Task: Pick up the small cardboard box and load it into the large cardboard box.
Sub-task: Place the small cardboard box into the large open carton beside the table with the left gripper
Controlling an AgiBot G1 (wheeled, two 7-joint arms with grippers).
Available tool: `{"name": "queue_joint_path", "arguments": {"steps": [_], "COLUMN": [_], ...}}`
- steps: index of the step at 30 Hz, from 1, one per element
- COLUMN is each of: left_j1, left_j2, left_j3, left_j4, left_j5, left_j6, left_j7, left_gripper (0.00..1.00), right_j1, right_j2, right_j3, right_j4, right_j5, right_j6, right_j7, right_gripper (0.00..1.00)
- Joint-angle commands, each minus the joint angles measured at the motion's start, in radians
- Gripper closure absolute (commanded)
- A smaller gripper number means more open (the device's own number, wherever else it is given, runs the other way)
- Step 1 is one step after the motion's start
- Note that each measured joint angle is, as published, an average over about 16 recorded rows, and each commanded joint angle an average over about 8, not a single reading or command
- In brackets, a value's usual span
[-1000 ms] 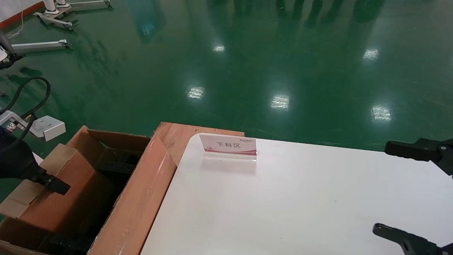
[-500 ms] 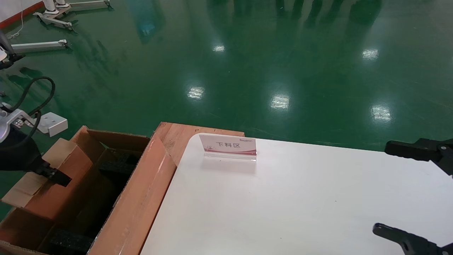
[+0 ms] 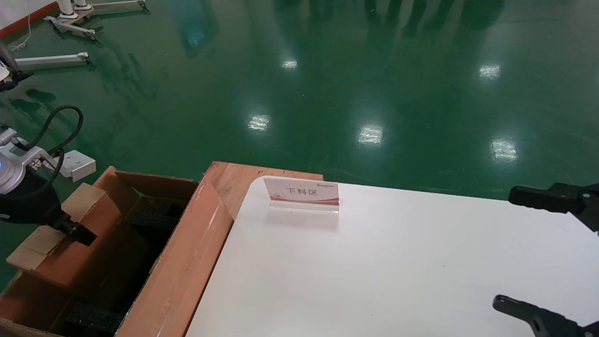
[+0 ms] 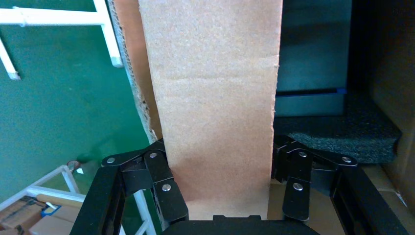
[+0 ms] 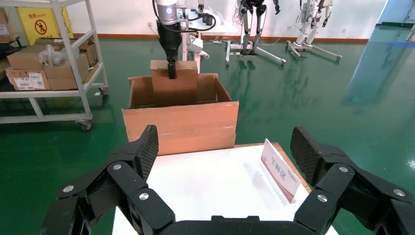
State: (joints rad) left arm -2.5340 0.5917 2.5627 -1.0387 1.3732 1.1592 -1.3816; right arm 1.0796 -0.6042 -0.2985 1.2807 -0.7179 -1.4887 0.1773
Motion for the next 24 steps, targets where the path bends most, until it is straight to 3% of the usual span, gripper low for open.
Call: {"name": "queue_joint_path", "arguments": {"steps": [1,24], "left_j1": [0.008,0.168], "left_j2": [0.005,0.061], "left_j3": [0.0,-0.008], "left_j4": [0.009,0.162], "left_j5": [0.001,-0.035], "left_j6": [-0.005,-0.061], "left_j7": [0.006,0.038], "left_gripper": [1.0,1.0], "right_j1": [0.0,0.0], "right_j2": [0.0,0.001], "right_j3": [0.0,-0.001], "right_j4": [0.0,0.0], "right_j5": [0.0,0.001], "right_j6": [0.0,0.001], "right_j7": [0.0,-0.001], "right_gripper": [0.0,0.0]}}
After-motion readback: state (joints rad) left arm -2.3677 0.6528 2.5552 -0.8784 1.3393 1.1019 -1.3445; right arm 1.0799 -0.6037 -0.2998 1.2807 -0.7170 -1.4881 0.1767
